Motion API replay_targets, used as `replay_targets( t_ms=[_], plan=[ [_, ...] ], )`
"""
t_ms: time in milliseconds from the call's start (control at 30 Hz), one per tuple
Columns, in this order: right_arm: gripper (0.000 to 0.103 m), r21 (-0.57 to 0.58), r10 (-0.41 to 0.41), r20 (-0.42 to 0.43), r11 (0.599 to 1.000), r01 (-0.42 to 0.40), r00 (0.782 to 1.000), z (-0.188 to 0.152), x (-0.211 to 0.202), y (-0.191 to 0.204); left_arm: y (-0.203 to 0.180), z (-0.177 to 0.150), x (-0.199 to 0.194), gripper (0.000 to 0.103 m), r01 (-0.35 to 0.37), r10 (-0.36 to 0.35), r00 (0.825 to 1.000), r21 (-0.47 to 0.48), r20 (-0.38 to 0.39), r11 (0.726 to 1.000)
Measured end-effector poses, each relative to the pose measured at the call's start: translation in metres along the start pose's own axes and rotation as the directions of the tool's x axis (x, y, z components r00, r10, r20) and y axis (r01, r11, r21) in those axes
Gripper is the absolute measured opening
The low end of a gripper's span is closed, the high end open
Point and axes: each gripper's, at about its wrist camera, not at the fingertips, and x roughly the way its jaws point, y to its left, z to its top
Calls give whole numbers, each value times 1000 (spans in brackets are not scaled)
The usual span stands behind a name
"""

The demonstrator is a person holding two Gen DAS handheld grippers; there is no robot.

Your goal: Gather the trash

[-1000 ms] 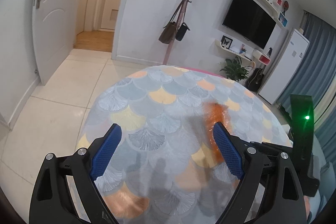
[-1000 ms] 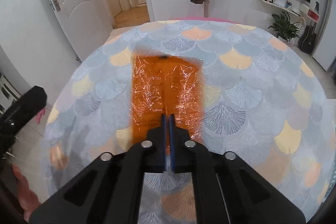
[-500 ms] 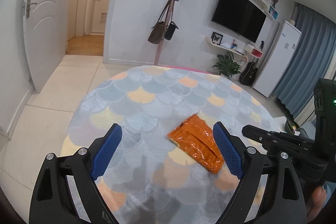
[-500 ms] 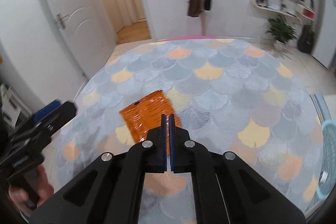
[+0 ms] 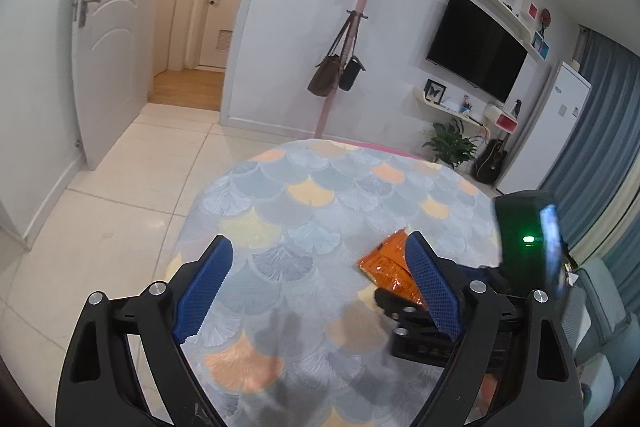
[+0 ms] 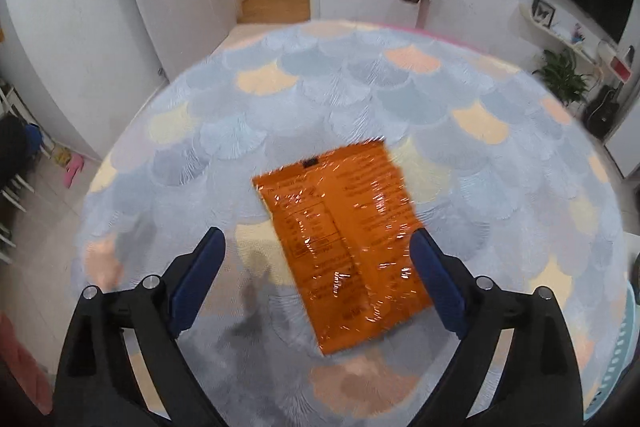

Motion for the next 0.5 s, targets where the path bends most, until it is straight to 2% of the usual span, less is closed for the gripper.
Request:
replay_targets(
  t_ms=[100, 200, 267, 333, 400, 433, 500],
  plan=[
    [88, 31, -30, -16, 999, 30, 999, -5, 10, -5, 3, -1, 2, 85, -2, 2, 1000, -5, -6, 1000],
    [66, 43, -71, 11, 997, 71, 997, -5, 7, -13, 3, -1, 3, 85, 0, 0, 1000, -9, -10, 1000],
    [38, 51, -90, 31, 995, 88, 995, -3, 5, -22, 0, -2, 5, 85, 3, -3, 1000, -7, -15, 1000],
    [21, 88, -76, 31, 993, 73, 997, -2, 2, -34, -3, -3, 4, 85, 8, -8, 1000, -4, -17, 1000],
    [12, 150, -25, 49, 989, 17, 999, -5, -6, -51, -8, -4, 5, 85, 14, -14, 1000, 2, -20, 1000],
    [1, 178, -11, 67, 984, -1, 998, -8, -14, -60, -11, -5, 6, 85, 19, -19, 1000, 7, -22, 1000],
    [1, 214, -16, 96, 977, -5, 995, -12, -27, -73, -20, -5, 8, 85, 30, -29, 999, 19, -26, 999]
  ],
)
